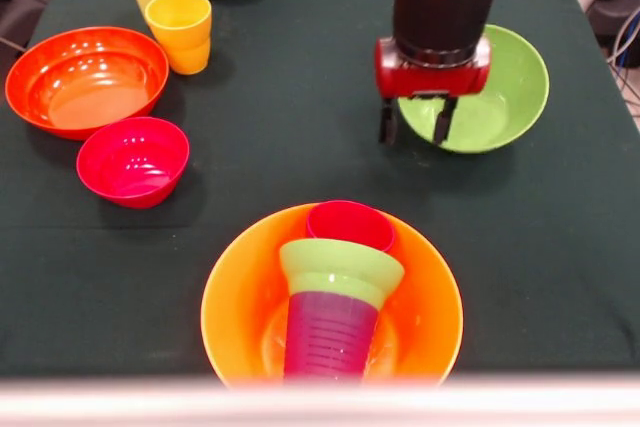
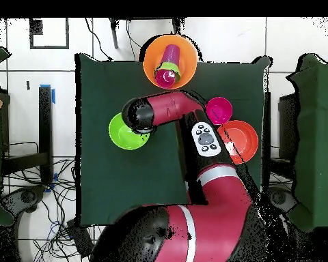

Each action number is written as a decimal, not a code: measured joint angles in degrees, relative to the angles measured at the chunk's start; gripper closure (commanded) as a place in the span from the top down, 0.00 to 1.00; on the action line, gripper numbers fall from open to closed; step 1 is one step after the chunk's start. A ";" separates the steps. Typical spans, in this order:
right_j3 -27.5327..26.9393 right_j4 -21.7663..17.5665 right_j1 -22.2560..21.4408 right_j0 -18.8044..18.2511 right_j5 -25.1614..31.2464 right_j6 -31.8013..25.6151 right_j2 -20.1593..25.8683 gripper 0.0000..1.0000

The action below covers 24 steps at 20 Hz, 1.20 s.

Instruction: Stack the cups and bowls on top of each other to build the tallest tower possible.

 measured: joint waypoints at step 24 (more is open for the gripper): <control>-0.15 4.28 4.47 -1.88 0.17 0.00 -2.81 1.00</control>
